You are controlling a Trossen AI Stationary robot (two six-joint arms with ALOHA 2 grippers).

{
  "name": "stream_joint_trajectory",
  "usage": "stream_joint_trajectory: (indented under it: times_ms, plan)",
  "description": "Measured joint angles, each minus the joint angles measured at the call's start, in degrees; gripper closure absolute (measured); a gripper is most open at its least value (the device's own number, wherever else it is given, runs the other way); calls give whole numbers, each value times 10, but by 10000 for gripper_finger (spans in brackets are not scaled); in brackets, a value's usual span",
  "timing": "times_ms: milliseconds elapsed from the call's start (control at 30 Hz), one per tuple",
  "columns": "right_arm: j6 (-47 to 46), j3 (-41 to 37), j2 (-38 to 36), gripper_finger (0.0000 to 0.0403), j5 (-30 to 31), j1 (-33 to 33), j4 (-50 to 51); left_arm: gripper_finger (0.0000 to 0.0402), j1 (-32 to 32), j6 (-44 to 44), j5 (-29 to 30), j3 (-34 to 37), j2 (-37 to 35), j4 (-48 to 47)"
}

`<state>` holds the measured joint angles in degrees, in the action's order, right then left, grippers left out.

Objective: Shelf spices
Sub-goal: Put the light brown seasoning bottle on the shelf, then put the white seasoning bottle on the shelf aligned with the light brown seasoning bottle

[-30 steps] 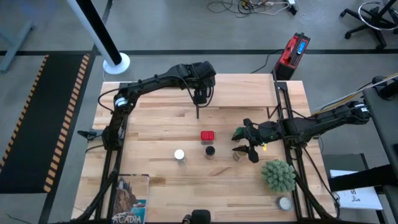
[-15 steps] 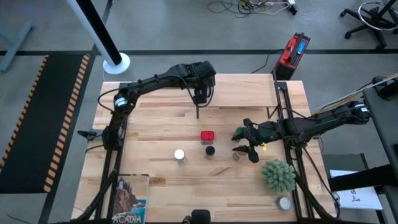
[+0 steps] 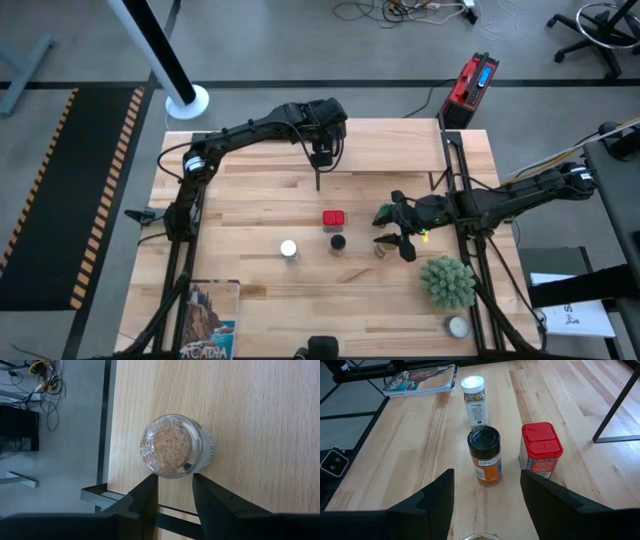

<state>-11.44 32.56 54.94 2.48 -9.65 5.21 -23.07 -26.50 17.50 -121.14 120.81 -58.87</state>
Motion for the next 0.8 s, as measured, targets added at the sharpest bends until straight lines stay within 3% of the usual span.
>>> stream_joint_trajectory:
  times_ms: [233, 467, 800]
  plan:
    - [0, 0, 0, 199, 0, 0, 0, 304, 0, 0, 1, 0, -3, -20]
    - [0, 0, 0, 199, 0, 0, 0, 285, 4, 15, 11, 0, -29, -62]
    - [-1, 0, 0, 199, 0, 0, 0, 259, 41, 94, -92, 0, -102, -107]
